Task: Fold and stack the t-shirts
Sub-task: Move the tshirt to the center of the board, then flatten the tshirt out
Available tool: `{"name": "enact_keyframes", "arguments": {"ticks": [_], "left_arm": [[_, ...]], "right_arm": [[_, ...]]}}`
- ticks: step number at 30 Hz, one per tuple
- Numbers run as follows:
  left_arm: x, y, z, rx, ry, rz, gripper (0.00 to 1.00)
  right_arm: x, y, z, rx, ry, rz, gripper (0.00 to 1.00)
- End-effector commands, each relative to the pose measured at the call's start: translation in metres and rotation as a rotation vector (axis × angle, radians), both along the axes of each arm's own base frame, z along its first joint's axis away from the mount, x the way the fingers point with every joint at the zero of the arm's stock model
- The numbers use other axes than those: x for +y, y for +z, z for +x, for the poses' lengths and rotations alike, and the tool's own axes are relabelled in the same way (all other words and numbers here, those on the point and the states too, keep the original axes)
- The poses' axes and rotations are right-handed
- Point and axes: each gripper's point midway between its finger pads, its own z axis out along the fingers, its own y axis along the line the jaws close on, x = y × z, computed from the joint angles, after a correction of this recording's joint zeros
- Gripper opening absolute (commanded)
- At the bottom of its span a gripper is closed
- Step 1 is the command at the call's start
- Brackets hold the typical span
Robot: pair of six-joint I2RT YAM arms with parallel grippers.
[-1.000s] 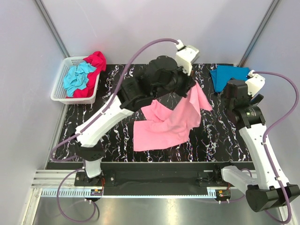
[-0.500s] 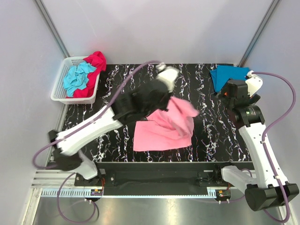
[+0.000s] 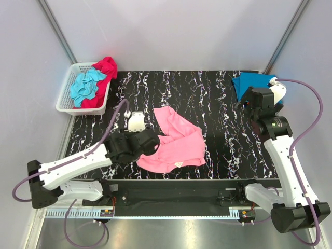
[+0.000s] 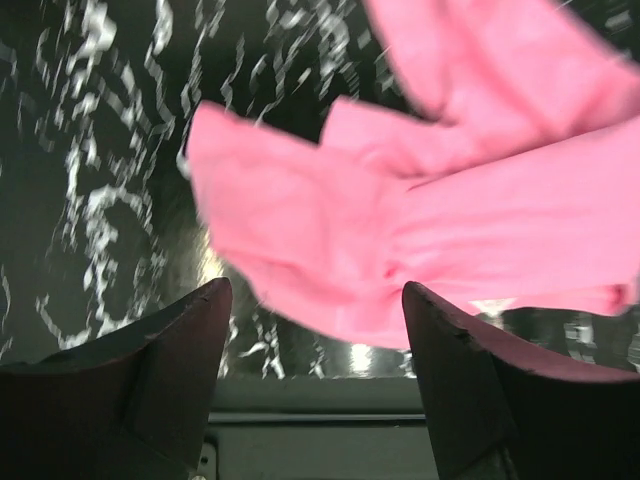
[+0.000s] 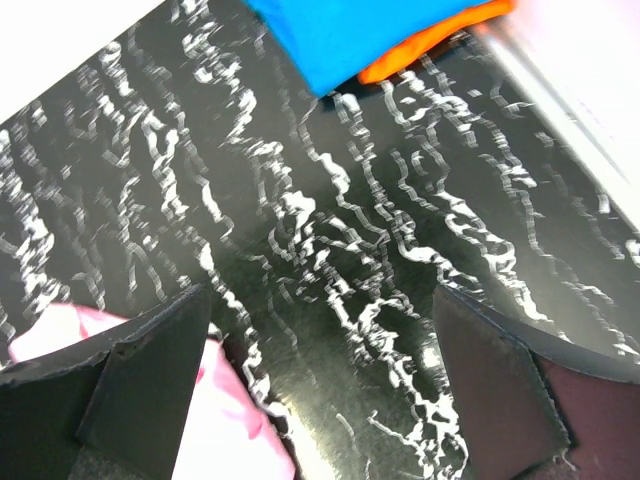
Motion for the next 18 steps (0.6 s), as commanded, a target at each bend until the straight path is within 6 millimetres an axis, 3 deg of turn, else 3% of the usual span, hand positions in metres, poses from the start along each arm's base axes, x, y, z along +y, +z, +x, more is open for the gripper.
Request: {"name": "enact_keyframes", "arguments": {"ticks": [1,6,8,9,10,12,13,17,18], "left_arm": [[0.009,-0.016,-0.006,0.033,0.158,-0.063,0.75],[0.003,-0.039,-0.015,0.099,0.218,-0.143,0.79],[0.004,-0.057,-0.023,0.157,0.221,-0.183,0.8],[-0.002,-0.055,-0.017,0.149,0.231,-0.27,0.8],[0.001,-0.075,-0.025,0.209,0.225,-0.277,0.79],[0.0,-0.083,-0.018,0.222,0.25,-0.358,0.79],[0.001,-0.096,-0.025,0.26,0.234,-0.374,0.79],[-0.001,-0.108,-0.018,0.3,0.234,-0.425,0.78],[-0.003,-0.106,-0.008,0.29,0.241,-0.455,0.78]], "right_arm": [[0.016,0.003,0.008,-0.027,0.09,0.043,1.0],[0.055,-0.015,0.007,-0.015,0.298,0.13,1.0],[0.064,-0.029,0.003,0.002,0.347,0.158,1.0],[0.08,-0.032,0.003,0.004,0.428,0.198,1.0],[0.089,-0.04,0.001,0.028,0.48,0.217,1.0],[0.118,-0.054,-0.004,0.084,0.616,0.276,0.96],[0.127,-0.062,-0.008,0.11,0.655,0.28,0.96],[0.179,-0.086,-0.028,0.189,0.814,0.268,0.95],[0.197,-0.093,-0.034,0.213,0.861,0.277,0.95]]}}
